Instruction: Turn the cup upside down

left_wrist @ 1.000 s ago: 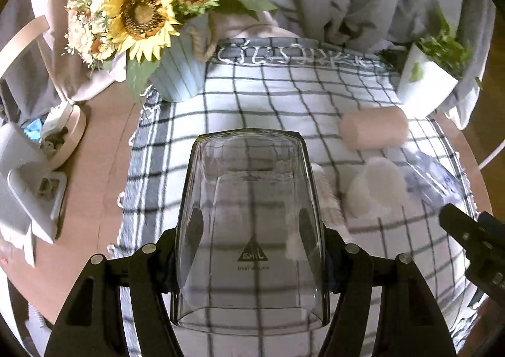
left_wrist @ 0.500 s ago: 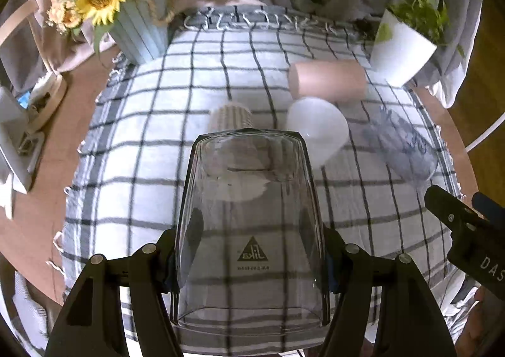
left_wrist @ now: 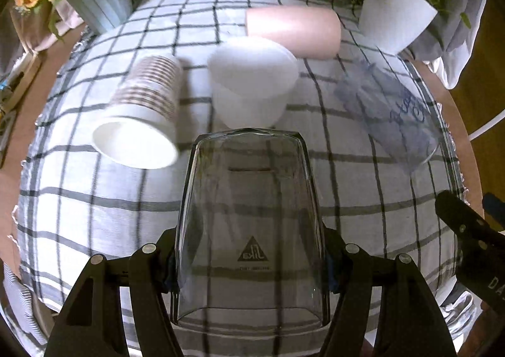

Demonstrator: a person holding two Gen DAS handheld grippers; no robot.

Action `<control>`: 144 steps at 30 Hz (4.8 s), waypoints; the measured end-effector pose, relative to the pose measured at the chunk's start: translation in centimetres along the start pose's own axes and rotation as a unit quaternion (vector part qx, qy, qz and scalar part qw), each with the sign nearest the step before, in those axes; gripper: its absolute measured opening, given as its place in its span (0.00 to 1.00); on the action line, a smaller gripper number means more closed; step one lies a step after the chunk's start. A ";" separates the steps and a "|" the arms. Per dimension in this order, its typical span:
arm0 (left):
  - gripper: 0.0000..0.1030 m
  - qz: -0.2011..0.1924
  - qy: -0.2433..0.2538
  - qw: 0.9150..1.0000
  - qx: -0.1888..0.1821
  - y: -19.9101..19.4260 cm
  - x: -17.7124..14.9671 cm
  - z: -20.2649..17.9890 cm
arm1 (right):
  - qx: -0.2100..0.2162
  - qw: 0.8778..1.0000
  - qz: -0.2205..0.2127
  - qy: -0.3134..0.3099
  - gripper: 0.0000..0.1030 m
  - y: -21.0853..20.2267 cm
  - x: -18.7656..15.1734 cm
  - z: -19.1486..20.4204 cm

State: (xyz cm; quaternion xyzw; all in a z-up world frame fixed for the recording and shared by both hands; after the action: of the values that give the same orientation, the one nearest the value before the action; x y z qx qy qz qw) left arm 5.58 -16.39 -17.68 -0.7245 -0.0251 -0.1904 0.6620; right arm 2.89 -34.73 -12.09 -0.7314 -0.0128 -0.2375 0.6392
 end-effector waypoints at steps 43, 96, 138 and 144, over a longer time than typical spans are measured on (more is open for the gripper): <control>0.97 -0.023 -0.007 1.000 0.008 -4.6 1.2 3.3 | 0.037 0.999 -0.015 0.004 0.99 -3.1 0.7 2.1; 0.99 -0.008 -0.042 0.997 0.064 -1.9 0.5 16.3 | 0.090 0.981 0.165 -0.044 0.66 3.8 0.6 15.4; 0.99 -0.036 -0.023 0.994 0.098 -5.8 -1.3 15.4 | 0.085 0.995 0.043 -0.038 0.79 -0.9 -0.8 14.2; 0.99 -0.054 -0.020 0.994 0.095 -7.9 -1.4 14.8 | 0.089 0.996 -0.011 -0.027 0.81 -4.2 -0.7 13.2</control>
State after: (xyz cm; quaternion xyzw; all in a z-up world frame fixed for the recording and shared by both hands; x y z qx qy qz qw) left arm 5.62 -0.78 -11.39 -0.6596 -0.0956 -0.2079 0.7159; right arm 5.35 -21.31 -9.38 -0.6774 -0.0591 -0.2221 0.6988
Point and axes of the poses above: each gripper's, at about its wrist camera, not at the fingertips, and y roughly the way its jaws point, z to its left, x to its top, the point moved 3 cm from there along y, roughly the way its jaws point, and after that the axes turned 6 degrees about y, right-handed, at the moved point
